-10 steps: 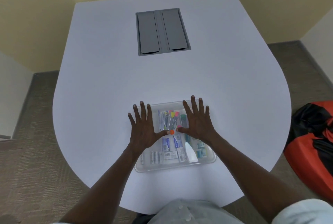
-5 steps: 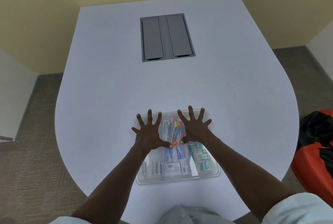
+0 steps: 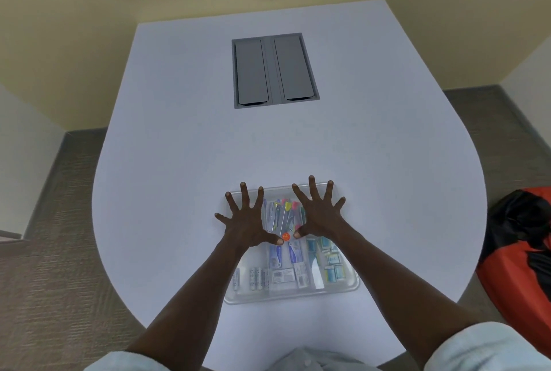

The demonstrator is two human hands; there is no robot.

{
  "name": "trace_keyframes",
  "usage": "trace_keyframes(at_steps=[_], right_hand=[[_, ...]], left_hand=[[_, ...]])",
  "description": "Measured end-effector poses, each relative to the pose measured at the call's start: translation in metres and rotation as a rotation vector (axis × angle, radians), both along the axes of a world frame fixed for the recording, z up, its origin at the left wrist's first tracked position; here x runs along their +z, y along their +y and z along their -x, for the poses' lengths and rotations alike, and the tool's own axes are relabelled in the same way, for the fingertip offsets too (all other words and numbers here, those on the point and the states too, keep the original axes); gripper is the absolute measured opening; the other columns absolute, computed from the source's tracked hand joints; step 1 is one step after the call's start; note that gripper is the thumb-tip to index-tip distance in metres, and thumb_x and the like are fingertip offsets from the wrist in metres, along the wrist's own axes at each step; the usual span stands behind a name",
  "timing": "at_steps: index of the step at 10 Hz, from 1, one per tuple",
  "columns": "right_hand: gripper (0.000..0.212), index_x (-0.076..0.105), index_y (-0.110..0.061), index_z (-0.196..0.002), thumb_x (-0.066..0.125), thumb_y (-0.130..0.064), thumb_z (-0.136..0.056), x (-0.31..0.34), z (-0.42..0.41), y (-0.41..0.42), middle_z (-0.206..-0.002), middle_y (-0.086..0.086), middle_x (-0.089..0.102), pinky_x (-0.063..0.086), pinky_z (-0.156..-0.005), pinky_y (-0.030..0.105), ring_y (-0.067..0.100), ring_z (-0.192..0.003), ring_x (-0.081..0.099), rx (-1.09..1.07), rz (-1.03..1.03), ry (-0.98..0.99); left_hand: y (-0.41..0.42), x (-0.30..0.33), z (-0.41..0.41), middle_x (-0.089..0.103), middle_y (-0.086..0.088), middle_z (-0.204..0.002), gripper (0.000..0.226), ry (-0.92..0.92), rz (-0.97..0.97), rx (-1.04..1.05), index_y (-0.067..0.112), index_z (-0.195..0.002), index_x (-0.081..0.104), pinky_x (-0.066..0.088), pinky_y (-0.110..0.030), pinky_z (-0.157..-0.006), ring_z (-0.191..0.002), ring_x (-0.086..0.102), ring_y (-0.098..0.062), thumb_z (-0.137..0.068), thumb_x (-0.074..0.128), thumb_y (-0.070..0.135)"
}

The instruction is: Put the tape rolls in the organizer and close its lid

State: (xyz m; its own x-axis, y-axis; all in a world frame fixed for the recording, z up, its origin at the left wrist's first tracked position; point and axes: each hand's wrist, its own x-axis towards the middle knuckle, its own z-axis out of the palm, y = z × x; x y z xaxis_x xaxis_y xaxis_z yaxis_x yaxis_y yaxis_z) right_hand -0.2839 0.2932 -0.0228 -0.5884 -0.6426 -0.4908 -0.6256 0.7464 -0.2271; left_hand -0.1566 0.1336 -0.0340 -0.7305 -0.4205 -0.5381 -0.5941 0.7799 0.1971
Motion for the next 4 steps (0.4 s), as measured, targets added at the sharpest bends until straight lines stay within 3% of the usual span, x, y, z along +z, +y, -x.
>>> trace_keyframes(at_steps=[2,3,4], right_hand=[[0.122,-0.01,-0.031,-0.154,0.072,-0.066,-0.069,0.001,-0.002,0.013,-0.162,0.006,-0.023,0.002,-0.113,0.071,0.037,-0.149,-0.019,-0.023,0.059,-0.028],[0.105,-0.007,-0.025,-0.155,0.052,-0.073,-0.081,0.014,0.001,0.014,-0.164,0.01,-0.016,0.003,-0.119,0.063,0.032,-0.152,-0.013,-0.044,0.154,0.052],[0.082,0.001,-0.015,-0.155,0.028,-0.064,-0.095,0.031,0.006,0.01,-0.164,0.013,-0.008,0.006,-0.123,0.055,0.029,-0.153,-0.004,-0.082,0.3,0.251]], left_hand=[[0.001,0.005,-0.015,-0.024,-0.013,-0.167,0.135,0.03,0.125,-0.147,0.013,-0.16,-0.011,-0.003,-0.068,-0.12,-0.157,-0.019,-0.036,-0.068,0.048,0.092],[-0.001,0.016,-0.02,-0.013,-0.013,-0.17,0.108,0.114,0.21,-0.203,0.007,-0.161,-0.003,0.002,-0.06,-0.126,-0.159,-0.01,-0.033,-0.088,0.03,0.08],[-0.002,0.033,-0.014,-0.012,-0.013,-0.17,0.091,0.285,0.25,-0.172,0.005,-0.161,-0.002,0.003,-0.053,-0.128,-0.159,-0.009,-0.032,-0.098,0.022,0.067]])
